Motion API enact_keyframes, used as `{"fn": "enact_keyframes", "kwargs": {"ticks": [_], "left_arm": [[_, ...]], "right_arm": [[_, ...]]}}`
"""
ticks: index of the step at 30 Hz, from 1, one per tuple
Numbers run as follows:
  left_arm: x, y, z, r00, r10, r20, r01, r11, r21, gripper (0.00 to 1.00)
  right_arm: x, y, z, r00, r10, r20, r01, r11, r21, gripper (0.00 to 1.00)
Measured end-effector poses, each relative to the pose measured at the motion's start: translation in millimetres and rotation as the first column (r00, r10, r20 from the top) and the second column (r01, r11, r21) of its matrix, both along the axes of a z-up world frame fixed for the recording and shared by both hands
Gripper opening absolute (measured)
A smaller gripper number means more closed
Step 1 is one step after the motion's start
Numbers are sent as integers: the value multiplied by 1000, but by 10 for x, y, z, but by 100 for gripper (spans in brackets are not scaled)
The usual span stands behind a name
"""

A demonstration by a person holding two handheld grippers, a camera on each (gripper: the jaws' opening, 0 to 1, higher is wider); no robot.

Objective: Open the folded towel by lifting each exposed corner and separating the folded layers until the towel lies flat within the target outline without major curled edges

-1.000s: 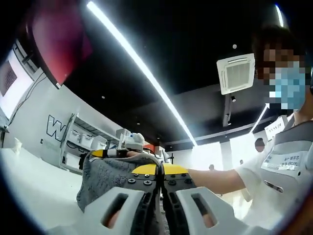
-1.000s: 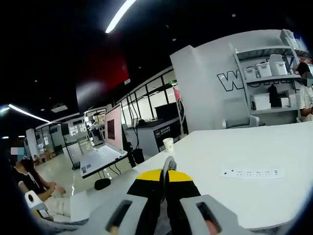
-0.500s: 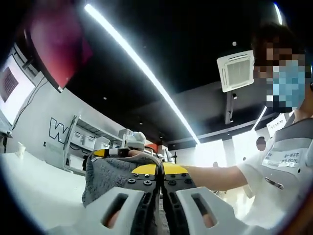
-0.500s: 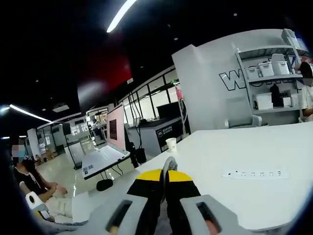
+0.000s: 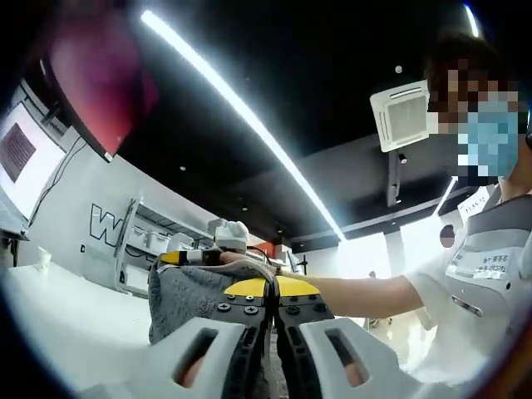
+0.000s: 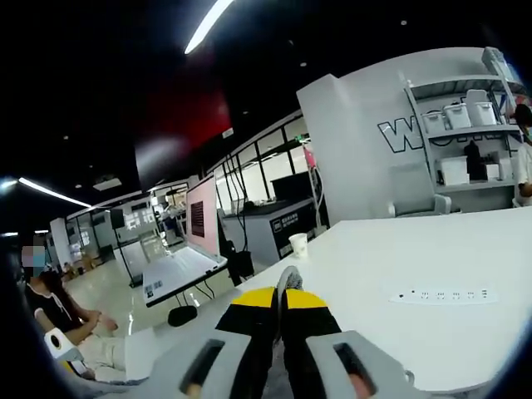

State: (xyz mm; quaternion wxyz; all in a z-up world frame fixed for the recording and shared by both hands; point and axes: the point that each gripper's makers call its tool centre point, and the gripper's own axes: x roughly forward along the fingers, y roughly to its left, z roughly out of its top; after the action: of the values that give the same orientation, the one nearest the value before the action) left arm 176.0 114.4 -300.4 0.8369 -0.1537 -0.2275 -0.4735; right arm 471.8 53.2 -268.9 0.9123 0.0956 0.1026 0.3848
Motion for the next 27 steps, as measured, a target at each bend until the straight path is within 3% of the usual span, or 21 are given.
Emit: {"fn": "enact_keyframes", "kwargs": {"ticks": [15, 27], "left_arm": [[13, 149, -123, 999, 40, -18, -40, 999, 19, 0], [41, 214, -181, 997, 69, -20, -68, 997, 42, 0]], "right_arm": [[-12, 220, -214, 999, 20, -27, -20, 1000, 7, 0], [53, 259, -306, 998, 28, -48, -27, 1000, 15, 0]]}}
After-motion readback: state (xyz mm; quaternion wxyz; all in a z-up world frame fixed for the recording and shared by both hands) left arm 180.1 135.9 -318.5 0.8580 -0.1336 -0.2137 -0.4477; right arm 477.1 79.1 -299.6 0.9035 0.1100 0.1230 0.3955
